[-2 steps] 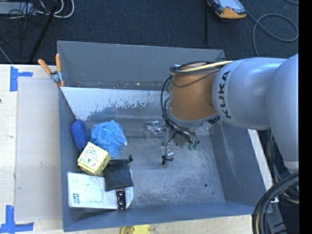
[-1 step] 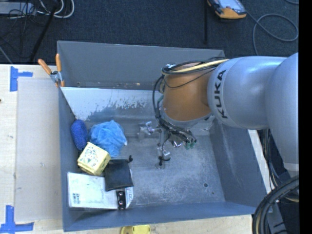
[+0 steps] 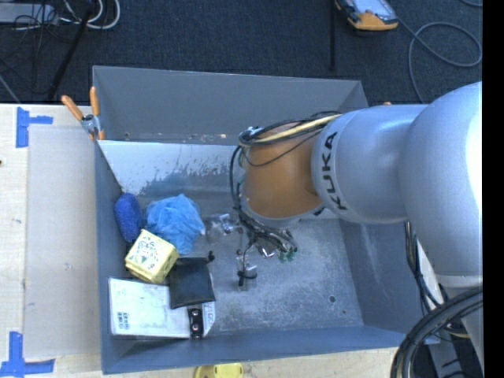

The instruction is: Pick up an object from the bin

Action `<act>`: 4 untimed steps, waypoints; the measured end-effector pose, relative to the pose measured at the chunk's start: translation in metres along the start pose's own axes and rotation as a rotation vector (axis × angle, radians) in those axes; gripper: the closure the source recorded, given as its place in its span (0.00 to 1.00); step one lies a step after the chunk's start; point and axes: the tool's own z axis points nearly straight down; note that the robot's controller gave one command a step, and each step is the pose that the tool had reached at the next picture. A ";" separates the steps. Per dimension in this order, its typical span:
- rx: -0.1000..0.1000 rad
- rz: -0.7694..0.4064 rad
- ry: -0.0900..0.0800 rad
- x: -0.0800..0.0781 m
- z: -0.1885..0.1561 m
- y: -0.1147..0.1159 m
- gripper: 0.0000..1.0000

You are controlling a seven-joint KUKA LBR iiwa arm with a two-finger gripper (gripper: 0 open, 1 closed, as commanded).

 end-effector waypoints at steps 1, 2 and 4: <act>-0.001 -0.043 0.005 0.007 0.010 0.024 0.00; 0.001 -0.207 0.000 0.026 0.006 0.060 0.00; 0.001 -0.138 -0.001 -0.009 0.003 0.061 0.00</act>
Offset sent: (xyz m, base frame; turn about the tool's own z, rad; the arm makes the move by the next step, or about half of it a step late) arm -0.0788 0.0769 -0.0016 -0.1424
